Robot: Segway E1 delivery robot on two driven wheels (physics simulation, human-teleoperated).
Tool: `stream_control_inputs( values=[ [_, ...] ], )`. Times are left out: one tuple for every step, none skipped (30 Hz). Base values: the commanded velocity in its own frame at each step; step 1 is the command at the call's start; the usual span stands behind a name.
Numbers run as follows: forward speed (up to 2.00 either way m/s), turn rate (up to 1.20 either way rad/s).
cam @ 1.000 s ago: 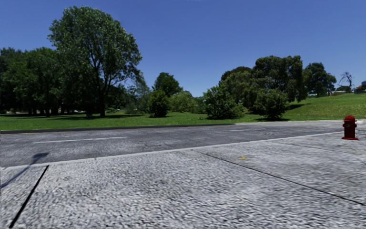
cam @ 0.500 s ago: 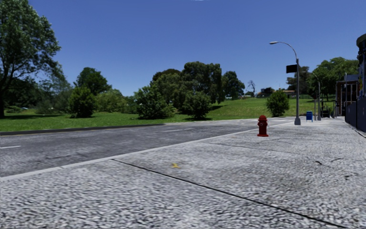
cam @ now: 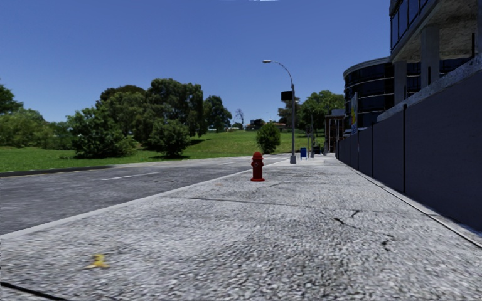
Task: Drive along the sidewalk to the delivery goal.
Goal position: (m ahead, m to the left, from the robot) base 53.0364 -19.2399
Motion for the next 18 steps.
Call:
stream_control_inputs(
  values=[
    [2.0, -0.82],
    [2.0, -0.82],
    [2.0, -0.82],
    [2.0, -0.82],
    [2.0, -0.82],
    [2.0, -0.81],
    [2.0, -0.81],
    [2.0, -0.81],
    [2.0, -0.81],
    [2.0, -0.81],
    [2.0, -0.81],
    [2.0, -0.81],
    [2.0, -0.75],
    [2.0, -0.75],
    [2.0, -0.72],
    [2.0, -0.66],
    [2.0, 0.0],
    [2.0, 0.0]
  ],
)
